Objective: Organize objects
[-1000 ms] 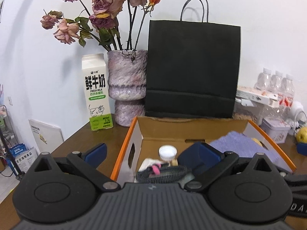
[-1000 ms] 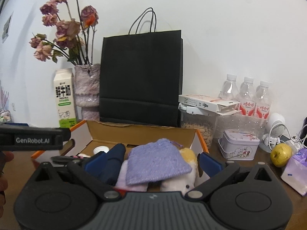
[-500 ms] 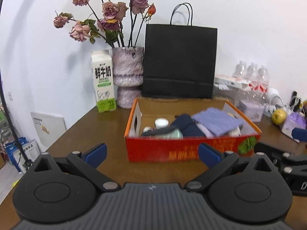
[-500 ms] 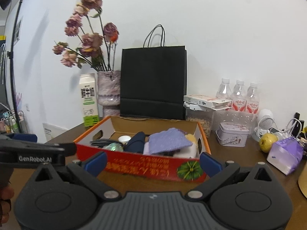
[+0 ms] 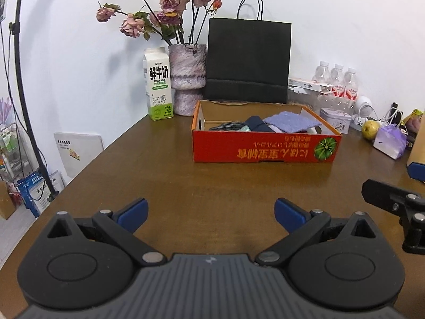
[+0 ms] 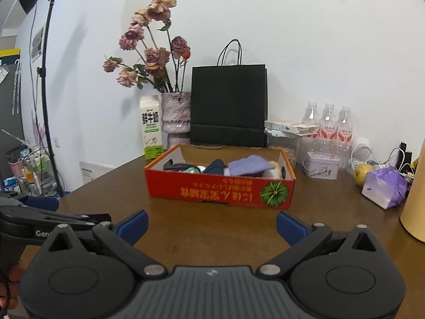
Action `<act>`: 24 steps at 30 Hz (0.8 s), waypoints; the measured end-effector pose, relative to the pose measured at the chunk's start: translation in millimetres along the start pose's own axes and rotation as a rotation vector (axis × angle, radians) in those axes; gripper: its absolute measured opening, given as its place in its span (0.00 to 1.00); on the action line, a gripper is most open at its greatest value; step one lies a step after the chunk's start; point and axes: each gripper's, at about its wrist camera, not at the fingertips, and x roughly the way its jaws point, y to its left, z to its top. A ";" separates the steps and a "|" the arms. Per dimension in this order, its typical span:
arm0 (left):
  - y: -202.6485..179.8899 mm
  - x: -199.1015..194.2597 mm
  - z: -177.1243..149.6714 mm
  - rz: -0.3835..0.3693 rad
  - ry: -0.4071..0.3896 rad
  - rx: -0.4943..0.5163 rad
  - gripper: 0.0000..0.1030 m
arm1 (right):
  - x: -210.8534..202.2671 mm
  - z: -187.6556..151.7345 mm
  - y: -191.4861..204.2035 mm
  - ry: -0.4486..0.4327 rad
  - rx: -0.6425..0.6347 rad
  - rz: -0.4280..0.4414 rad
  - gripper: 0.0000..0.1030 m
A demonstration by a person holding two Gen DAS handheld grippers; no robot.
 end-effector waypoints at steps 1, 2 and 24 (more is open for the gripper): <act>0.5 -4.3 -2.4 0.002 0.000 0.000 1.00 | -4.3 -2.3 2.3 0.002 -0.001 0.002 1.00; 1.4 -8.1 -4.3 0.007 0.001 -0.001 1.00 | -7.5 -3.8 4.3 0.003 -0.002 0.004 1.00; 8.8 -42.2 -15.9 0.008 -0.021 -0.011 1.00 | -38.0 -12.6 20.5 -0.007 -0.014 0.008 1.00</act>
